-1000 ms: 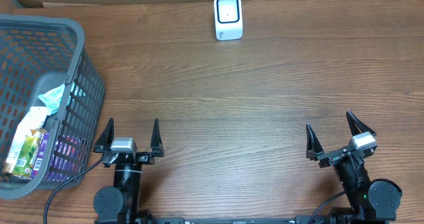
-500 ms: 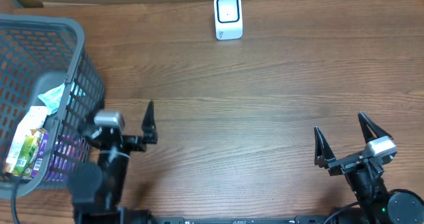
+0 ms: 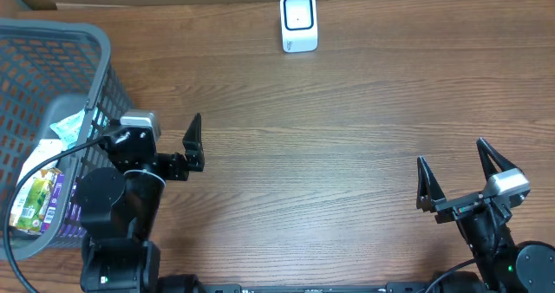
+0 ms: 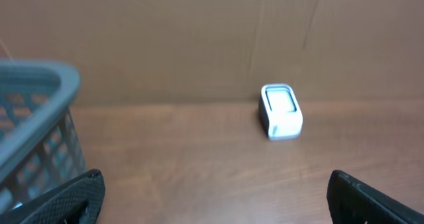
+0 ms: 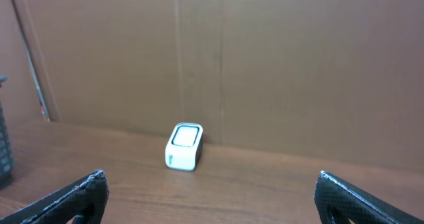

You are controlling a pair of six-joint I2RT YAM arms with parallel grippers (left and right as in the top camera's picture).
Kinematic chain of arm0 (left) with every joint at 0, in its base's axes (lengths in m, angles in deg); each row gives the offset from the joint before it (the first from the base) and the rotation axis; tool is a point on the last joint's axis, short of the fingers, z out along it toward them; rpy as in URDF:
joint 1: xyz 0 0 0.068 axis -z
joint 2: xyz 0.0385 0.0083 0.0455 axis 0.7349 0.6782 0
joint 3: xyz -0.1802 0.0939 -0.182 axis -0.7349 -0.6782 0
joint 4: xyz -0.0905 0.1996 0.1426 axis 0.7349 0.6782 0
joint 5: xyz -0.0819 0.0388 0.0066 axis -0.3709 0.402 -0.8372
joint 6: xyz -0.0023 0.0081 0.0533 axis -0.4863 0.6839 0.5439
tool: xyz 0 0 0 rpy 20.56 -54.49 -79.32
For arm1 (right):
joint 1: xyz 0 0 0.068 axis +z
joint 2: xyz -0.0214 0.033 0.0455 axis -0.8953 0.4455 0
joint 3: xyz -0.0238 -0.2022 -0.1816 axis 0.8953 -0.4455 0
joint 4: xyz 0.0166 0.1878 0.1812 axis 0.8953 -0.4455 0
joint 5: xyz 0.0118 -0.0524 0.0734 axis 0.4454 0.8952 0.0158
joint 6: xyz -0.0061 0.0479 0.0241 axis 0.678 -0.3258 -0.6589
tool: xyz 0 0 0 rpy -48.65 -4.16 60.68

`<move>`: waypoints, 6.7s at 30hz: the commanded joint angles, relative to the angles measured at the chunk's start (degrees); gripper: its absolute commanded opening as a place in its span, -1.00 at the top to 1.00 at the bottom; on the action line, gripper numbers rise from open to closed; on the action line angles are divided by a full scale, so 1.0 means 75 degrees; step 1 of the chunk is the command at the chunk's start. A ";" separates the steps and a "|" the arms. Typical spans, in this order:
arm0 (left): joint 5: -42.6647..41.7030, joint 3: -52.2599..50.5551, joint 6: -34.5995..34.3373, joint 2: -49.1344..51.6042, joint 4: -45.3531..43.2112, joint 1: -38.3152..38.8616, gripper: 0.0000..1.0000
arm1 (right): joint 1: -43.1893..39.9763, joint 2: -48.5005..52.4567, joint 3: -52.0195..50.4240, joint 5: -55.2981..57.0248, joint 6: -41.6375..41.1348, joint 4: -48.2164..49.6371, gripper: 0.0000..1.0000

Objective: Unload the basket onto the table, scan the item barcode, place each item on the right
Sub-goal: 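Reach the left gripper into the grey basket and grasp the mint-green packet, then carry the mint-green packet out and drop it on the table center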

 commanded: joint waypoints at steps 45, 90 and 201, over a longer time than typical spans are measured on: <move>-0.0799 0.9040 -0.0711 0.7740 0.6650 -0.5470 -1.00 | -0.0015 0.0659 0.0178 0.0236 -0.0003 -0.2570 -1.00; 0.1740 0.7746 -0.1813 1.1491 0.4086 -0.4033 -0.89 | -0.0015 0.0659 0.0178 0.0236 -0.0003 -0.4762 -1.00; -0.0079 1.0972 -0.1626 0.8020 0.9993 -0.4436 -0.99 | -0.0015 0.0659 0.0178 0.0236 -0.0003 -0.4762 -1.00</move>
